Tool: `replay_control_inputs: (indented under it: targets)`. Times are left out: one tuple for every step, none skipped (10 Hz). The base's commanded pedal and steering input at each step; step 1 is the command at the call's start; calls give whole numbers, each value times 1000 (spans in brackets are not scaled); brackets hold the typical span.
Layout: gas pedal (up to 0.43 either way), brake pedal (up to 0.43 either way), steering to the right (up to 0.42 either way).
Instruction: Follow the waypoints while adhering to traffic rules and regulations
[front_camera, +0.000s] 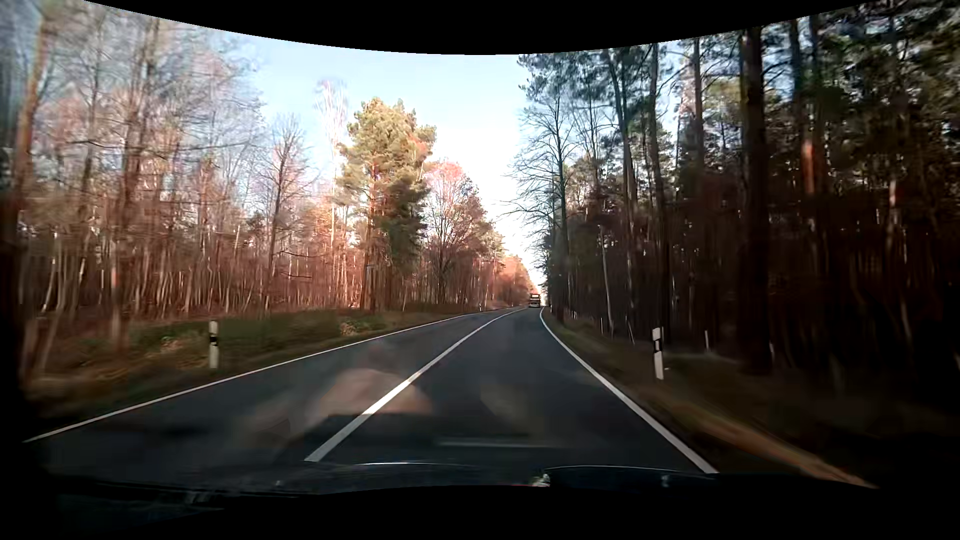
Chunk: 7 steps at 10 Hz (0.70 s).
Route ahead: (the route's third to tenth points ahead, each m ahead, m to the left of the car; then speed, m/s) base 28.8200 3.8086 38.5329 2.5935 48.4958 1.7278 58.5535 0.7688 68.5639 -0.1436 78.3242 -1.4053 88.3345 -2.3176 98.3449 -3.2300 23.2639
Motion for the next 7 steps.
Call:
replay_control_inputs:
  targets:
    - [189, 0, 11]
    - [189, 0, 11]
    - [189, 0, 12]
    - [189, 0, 12]
    - [189, 0, 12]
    - [189, 0, 12]
    - [189, 0, 12]
